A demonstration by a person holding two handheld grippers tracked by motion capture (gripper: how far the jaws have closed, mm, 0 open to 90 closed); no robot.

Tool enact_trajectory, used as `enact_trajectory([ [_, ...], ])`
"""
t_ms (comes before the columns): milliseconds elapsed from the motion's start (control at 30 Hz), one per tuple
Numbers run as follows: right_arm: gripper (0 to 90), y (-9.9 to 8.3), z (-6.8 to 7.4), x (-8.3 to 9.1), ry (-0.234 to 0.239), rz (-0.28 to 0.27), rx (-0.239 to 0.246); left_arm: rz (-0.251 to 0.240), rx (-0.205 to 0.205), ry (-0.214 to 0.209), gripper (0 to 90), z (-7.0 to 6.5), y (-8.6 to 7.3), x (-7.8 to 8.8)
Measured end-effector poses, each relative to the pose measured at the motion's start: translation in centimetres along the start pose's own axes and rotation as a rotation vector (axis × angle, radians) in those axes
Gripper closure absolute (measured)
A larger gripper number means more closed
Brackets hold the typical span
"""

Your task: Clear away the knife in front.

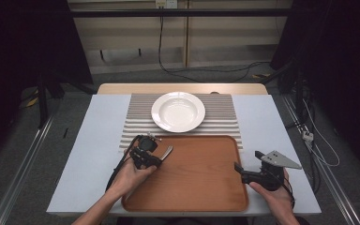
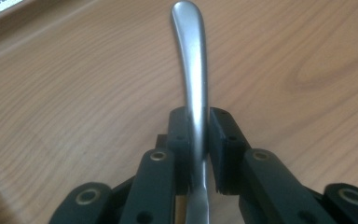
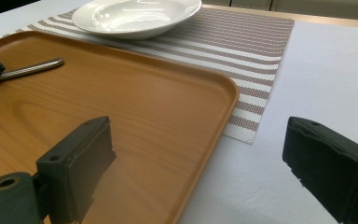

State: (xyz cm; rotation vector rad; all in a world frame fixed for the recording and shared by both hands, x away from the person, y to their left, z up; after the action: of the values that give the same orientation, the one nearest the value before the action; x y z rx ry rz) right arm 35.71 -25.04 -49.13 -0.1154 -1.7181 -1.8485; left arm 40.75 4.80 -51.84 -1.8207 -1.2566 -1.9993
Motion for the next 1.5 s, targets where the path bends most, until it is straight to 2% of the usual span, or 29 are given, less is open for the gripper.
enact_trajectory([
  [467, 8.1, 0.0, 0.1, 0.1, 0.011, 0.000, 0.000, -0.018, 0.023, -0.013, 79.4, -0.2, -1.1, 0.5],
  [600, 8.1, 0.0, 0.2, 0.0, 0.014, 0.000, 0.001, -0.017, 0.016, -0.006, 79.3, -0.3, -1.3, 0.6],
  [733, 8.1, 0.0, 0.2, 0.0, 0.017, 0.002, -0.001, -0.028, 0.019, -0.026, 77.5, -0.1, -1.3, 0.7],
  [833, 8.0, -0.1, 0.1, 0.0, 0.018, 0.004, -0.002, -0.056, 0.019, -0.024, 68.7, 0.2, -1.0, 0.9],
  [900, 8.0, 0.0, 0.1, 0.0, 0.020, 0.001, -0.006, -0.096, 0.001, -0.054, 60.8, 0.0, -0.6, 1.3],
  [933, 8.0, 0.0, 0.1, 0.0, 0.022, 0.001, -0.008, -0.114, -0.005, -0.050, 56.0, 0.1, -0.4, 1.5],
  [1000, 8.0, 0.0, 0.0, 0.0, 0.020, -0.001, -0.013, -0.146, -0.016, -0.011, 42.7, 0.5, -0.1, 1.6],
  [1067, 8.0, 0.0, -0.1, 0.1, 0.018, -0.003, -0.013, -0.158, -0.039, 0.010, 31.4, 0.9, 0.1, 1.6],
  [1167, 8.0, 0.0, -0.1, 0.1, 0.019, -0.003, -0.011, -0.168, -0.026, 0.017, 16.9, 1.2, 0.3, 1.4],
  [1333, 8.0, 0.0, -0.1, 0.1, 0.015, -0.002, -0.005, -0.208, -0.076, 0.025, 13.2, 1.2, 0.6, 2.0],
  [1367, 8.0, 0.0, 0.0, 0.1, 0.014, -0.001, -0.006, -0.217, -0.078, 0.014, 13.2, 0.9, 0.7, 2.0],
  [1400, 8.0, 0.0, 0.0, 0.1, 0.012, -0.001, -0.005, -0.220, -0.100, -0.013, 13.3, 0.6, 0.7, 2.0],
  [1500, 8.0, 0.1, 0.1, 0.1, 0.014, -0.004, -0.005, -0.221, -0.132, -0.013, 14.8, -0.1, 0.9, 1.7],
])
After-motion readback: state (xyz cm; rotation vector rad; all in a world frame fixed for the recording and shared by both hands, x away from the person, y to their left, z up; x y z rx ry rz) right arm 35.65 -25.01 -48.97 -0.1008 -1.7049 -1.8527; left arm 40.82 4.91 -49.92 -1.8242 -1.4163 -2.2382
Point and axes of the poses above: each handheld gripper's, and its own axes: x roughly backward along the jaws, y roughly out of its top, z roughly to its left, the point moved 10 cm from there along -x, roughly forward along the jaws, and after that the axes turned 6 degrees about -x, right-handed, at the moved point
